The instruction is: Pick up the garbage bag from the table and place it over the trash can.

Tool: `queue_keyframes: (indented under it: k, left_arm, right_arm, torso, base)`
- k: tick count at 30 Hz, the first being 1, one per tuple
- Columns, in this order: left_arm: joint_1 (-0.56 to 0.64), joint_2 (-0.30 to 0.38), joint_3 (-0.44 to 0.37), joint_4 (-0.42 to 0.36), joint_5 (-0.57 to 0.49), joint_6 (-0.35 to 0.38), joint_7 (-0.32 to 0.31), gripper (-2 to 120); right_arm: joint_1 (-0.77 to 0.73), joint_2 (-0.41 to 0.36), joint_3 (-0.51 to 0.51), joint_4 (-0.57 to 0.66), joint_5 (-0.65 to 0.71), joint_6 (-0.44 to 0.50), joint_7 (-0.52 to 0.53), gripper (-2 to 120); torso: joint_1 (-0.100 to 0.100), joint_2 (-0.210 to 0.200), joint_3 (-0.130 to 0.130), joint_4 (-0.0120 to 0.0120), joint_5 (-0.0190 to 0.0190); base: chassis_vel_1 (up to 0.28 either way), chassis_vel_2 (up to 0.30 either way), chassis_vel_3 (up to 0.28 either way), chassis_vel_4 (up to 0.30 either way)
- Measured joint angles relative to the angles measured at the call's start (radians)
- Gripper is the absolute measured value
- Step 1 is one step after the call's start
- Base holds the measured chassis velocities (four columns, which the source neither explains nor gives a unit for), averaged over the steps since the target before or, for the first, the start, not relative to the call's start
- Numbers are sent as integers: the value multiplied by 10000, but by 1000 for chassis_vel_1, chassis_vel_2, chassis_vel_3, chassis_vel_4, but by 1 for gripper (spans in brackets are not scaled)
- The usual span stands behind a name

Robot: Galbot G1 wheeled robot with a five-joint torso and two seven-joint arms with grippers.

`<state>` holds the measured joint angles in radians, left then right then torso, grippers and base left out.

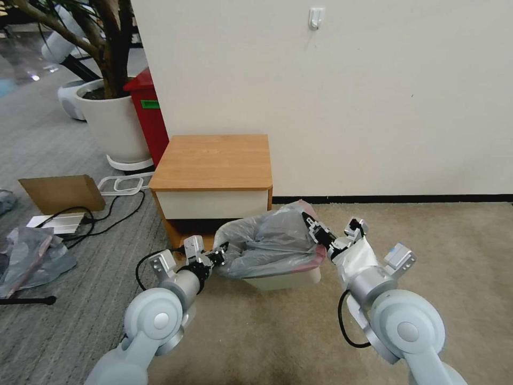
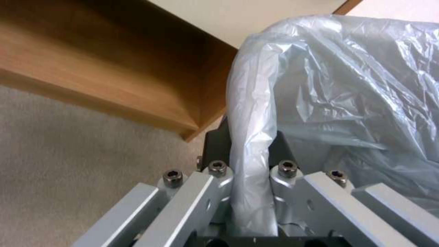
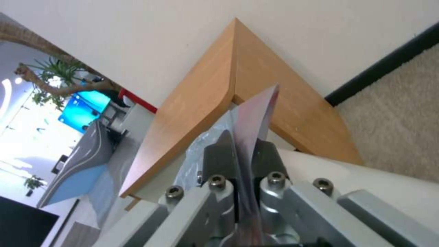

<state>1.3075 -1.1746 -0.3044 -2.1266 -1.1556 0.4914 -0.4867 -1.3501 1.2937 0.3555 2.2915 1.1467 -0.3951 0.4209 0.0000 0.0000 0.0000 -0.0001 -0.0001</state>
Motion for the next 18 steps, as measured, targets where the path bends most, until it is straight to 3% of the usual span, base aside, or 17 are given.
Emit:
queue_keyframes:
  k: [6, 18]
  left_arm:
    - [128, -132, -1, 35, -82, 0, 11, 5]
    - [204, -207, -56, 102, -385, 18, 19, 5]
  right_arm:
    - [-52, 319, 33, -104, -642, -1, -382, 3]
    - [-156, 616, 271, -77, -609, 17, -443, 3]
  torso:
    - [0, 0, 0, 1, 1]
    - [0, 0, 0, 0, 1]
  base:
    - [0, 0, 0, 0]
    - [0, 0, 0, 0]
